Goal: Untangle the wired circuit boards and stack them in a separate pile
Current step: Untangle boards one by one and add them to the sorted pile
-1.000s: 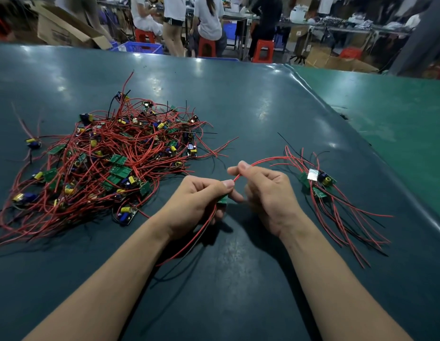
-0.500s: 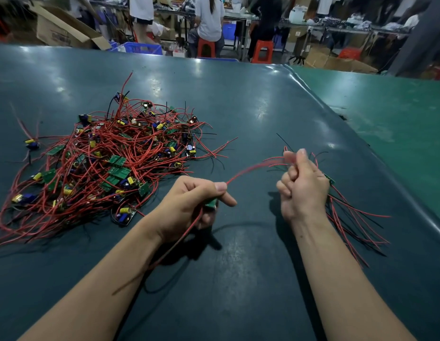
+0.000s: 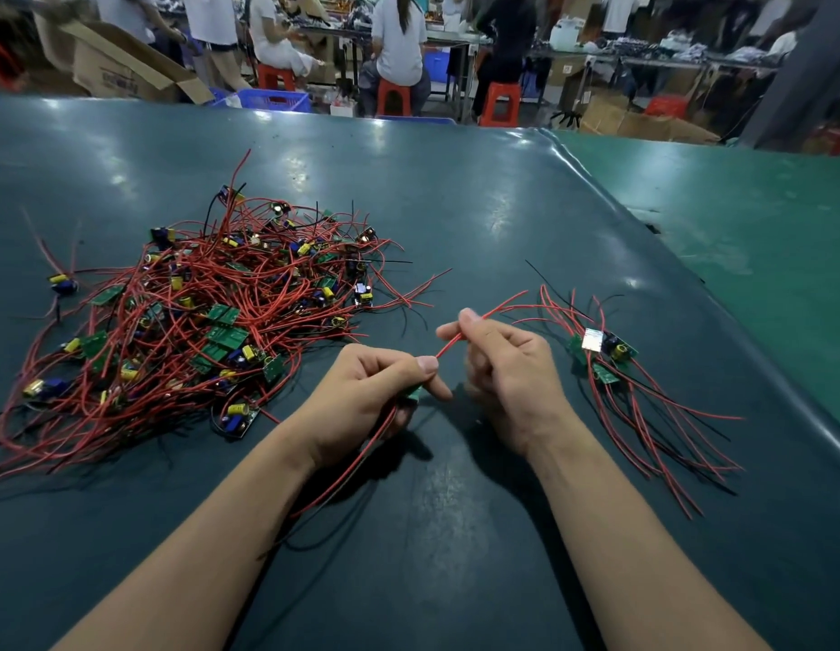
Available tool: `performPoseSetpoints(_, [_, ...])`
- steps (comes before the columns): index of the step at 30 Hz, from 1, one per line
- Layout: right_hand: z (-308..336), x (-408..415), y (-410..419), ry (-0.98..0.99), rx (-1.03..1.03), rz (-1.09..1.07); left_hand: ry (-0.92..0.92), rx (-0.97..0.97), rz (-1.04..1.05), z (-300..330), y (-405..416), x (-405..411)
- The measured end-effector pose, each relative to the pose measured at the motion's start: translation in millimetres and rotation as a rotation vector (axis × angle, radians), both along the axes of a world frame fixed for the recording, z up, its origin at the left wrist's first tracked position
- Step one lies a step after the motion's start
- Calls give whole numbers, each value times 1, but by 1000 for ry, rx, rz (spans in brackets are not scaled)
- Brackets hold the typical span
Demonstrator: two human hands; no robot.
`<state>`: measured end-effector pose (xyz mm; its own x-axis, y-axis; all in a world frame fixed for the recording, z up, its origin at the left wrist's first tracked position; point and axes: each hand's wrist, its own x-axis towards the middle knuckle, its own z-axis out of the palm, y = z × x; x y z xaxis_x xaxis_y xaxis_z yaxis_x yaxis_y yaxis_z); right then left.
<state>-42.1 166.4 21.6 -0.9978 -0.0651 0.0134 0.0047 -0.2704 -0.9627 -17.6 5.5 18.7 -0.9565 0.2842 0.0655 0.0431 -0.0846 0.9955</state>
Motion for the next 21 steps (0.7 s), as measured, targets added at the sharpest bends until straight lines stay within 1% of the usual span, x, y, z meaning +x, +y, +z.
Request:
performPoseSetpoints(4, [6,-9,9,-11,-163,-219,0,8,-30,-1,-4,1])
performPoseSetpoints(7, [10,-15,25,-51,-366,-395,-1,76,-37,-1,-5,0])
performPoseSetpoints(8, [10,-16,30,-56,-392,-429,-8,119,-12,-1,-5,-1])
performPoseSetpoints(9, [10,-14,31,-62,-347,-425,-9,150,22,-1,-4,-2])
performPoseSetpoints(10, [10,-11,29,-74,-236,-365,4,164,59,-1,-1,-4])
performPoseSetpoints(11, [8,-5,22,-90,-87,-244,33,164,93,0,1,-4])
performPoseSetpoints(13, [5,9,4,-79,181,93,83,159,128,-1,3,-6])
performPoseSetpoints(14, [3,14,-3,-43,238,223,83,162,135,-2,3,-6])
performPoseSetpoints(15, [1,17,-7,-7,249,283,79,168,135,-3,4,-6])
performPoseSetpoints(19, [1,16,-5,30,312,206,169,45,158,-3,6,-5])
performPoseSetpoints(21, [1,17,-4,31,288,252,135,83,135,-2,6,-6])
